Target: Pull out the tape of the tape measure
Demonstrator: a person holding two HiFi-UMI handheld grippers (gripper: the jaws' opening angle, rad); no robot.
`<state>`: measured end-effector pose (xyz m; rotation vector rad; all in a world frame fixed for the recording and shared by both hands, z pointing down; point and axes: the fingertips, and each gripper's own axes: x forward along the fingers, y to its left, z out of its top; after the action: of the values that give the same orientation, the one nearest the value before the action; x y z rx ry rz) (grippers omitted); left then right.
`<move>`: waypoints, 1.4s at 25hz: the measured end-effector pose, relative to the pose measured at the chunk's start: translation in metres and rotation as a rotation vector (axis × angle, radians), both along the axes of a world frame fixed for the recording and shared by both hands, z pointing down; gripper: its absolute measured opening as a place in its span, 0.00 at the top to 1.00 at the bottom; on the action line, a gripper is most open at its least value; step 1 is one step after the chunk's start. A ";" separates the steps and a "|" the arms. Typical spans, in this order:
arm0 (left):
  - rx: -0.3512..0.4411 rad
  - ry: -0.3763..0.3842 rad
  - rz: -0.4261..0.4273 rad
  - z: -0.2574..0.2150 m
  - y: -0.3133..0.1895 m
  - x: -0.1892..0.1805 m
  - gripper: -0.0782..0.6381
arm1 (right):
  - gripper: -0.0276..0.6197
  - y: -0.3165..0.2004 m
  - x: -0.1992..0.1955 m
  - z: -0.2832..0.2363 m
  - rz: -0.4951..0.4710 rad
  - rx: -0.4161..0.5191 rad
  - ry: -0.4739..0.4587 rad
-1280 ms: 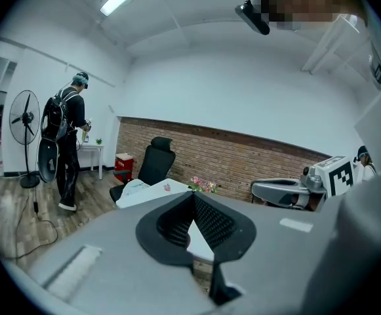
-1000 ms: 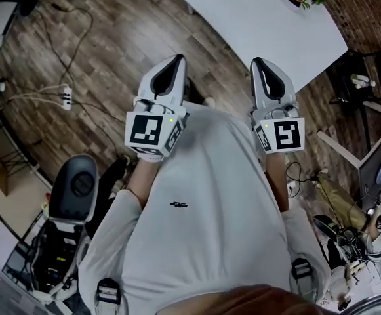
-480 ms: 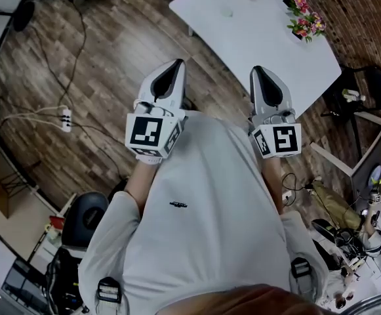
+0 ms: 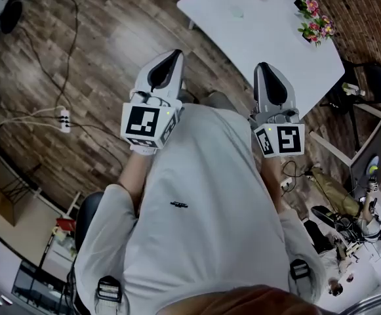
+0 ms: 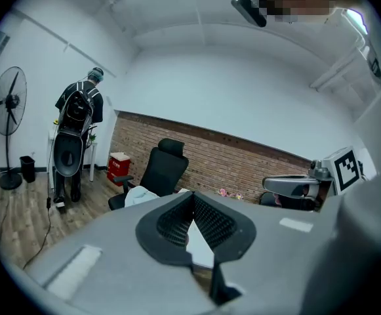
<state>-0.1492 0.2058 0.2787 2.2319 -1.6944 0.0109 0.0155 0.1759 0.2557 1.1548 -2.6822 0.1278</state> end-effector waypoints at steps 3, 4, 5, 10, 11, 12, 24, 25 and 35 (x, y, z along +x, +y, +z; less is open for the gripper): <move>0.023 -0.017 0.020 -0.004 -0.008 -0.002 0.82 | 0.88 -0.006 0.000 0.004 0.022 -0.011 0.012; 0.029 -0.015 0.023 -0.005 -0.009 -0.003 0.81 | 0.87 -0.007 0.000 0.005 0.028 -0.011 0.014; 0.032 -0.012 0.023 -0.005 -0.009 -0.004 0.80 | 0.85 -0.008 -0.001 0.004 0.032 -0.011 0.014; 0.034 -0.004 -0.002 -0.004 -0.006 -0.011 0.69 | 0.74 -0.010 -0.002 0.004 0.041 -0.012 0.014; 0.035 -0.001 -0.007 -0.004 -0.007 -0.012 0.68 | 0.72 -0.011 -0.001 0.004 0.041 -0.012 0.014; 0.037 0.001 -0.010 -0.005 -0.008 -0.012 0.67 | 0.71 -0.013 -0.001 0.005 0.040 -0.012 0.012; 0.023 -0.060 0.040 -0.011 -0.048 -0.009 0.59 | 0.63 -0.055 0.000 0.011 0.060 -0.027 -0.037; 0.020 -0.065 0.046 -0.011 -0.053 -0.009 0.58 | 0.63 -0.060 0.000 0.013 0.062 -0.031 -0.039; 0.006 -0.117 0.094 -0.014 -0.121 0.001 0.56 | 0.63 -0.128 0.001 0.024 0.070 -0.063 -0.072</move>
<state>-0.1484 0.0844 0.2647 2.3558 -1.6468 0.1619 0.0163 0.0478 0.2794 1.2478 -2.6791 0.2680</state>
